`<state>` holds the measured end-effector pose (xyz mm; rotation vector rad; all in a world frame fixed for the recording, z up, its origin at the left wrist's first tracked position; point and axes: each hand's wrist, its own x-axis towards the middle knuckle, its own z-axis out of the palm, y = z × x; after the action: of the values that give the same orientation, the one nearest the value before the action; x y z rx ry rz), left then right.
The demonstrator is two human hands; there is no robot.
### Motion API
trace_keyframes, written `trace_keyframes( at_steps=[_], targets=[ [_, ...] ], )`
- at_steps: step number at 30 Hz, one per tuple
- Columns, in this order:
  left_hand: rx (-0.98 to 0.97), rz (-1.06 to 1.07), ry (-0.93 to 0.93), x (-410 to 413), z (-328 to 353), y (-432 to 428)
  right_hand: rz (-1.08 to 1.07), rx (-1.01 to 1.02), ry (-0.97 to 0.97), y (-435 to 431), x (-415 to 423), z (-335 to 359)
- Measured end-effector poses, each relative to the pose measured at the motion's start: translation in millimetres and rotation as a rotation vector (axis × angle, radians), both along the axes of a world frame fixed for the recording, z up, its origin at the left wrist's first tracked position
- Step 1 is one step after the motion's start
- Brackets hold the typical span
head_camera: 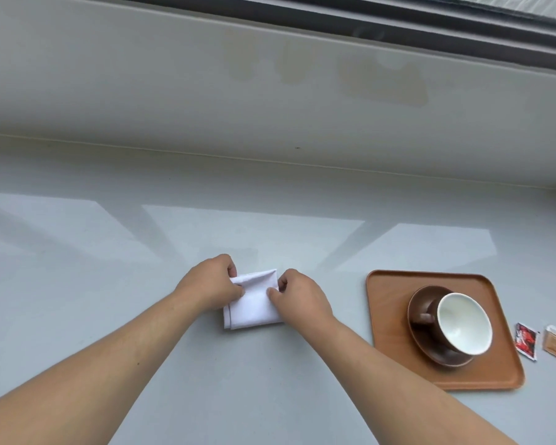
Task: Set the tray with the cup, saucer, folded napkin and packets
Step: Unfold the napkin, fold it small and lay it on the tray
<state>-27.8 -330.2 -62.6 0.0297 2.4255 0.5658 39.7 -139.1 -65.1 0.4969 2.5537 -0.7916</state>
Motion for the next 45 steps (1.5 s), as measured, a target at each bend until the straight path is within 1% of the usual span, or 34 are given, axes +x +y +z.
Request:
trace_keyframes(
  at_steps=[2, 4, 8, 10, 12, 15, 17, 20, 23, 24, 27, 31, 35, 38, 39, 41, 45],
  targets=[
    [0.008, 0.023, -0.058, 0.6, 3.8, 1.5, -0.025, -0.032, -0.011, 4.2, 4.7, 2.5],
    [-0.053, -0.028, -0.085, 3.7, 8.5, 6.3, -0.032, -0.051, -0.022, 7.8, 10.2, 4.5],
    [-0.251, -0.167, -0.069, 11.1, 20.5, 23.3, 0.037, -0.045, -0.012, 11.8, 23.6, 5.3],
    [-0.259, -0.178, -0.049, 14.3, 25.7, 31.0, 0.067, -0.055, -0.008, 16.1, 29.8, 5.5],
    [-0.185, -0.142, -0.047, 18.9, 30.2, 39.1, 0.077, -0.078, 0.011, 26.5, 35.7, 5.9],
    [0.097, 0.034, -0.16, 28.7, 42.3, 54.5, 0.028, -0.172, 0.042, 49.1, 37.8, 9.1],
    [0.272, 0.144, -0.238, 39.5, 53.2, 71.1, -0.066, -0.351, 0.003, 73.8, 36.0, 18.7],
    [0.461, 0.267, -0.3, 58.5, 67.3, 101.3, -0.152, -0.6, -0.081, 118.0, 30.3, 38.3],
    [0.585, 0.416, -0.295, 81.0, 76.1, 139.3, -0.198, -0.796, -0.09, 169.0, 25.0, 56.9],
    [0.607, 0.451, -0.288, 88.9, 78.3, 152.4, -0.184, -0.8, -0.079, 185.6, 23.3, 62.8],
    [0.602, 0.464, -0.289, 113.1, 80.5, 189.3, -0.052, -0.613, -0.018, 227.1, 16.7, 74.4],
    [0.52, 0.485, -0.267, 145.9, 71.1, 229.4, 0.245, -0.346, 0.006, 256.5, 12.5, 79.2],
    [0.548, 0.635, -0.266, 166.1, 55.1, 245.8, 0.436, -0.225, -0.048, 259.3, 16.8, 76.7],
    [0.6, 0.705, -0.302, 165.1, 45.4, 241.5, 0.539, -0.191, -0.076, 254.2, 21.8, 70.7],
    [0.596, 0.702, -0.309, 163.0, 43.0, 237.9, 0.561, -0.179, -0.077, 251.7, 23.8, 68.8],
    [0.529, 0.662, -0.3, 158.9, 39.7, 231.2, 0.606, -0.116, -0.061, 245.8, 27.4, 65.9],
    [0.388, 0.557, -0.303, 154.4, 33.1, 227.3, 0.699, 0.102, -0.069, 233.1, 32.2, 57.9]
  ],
)
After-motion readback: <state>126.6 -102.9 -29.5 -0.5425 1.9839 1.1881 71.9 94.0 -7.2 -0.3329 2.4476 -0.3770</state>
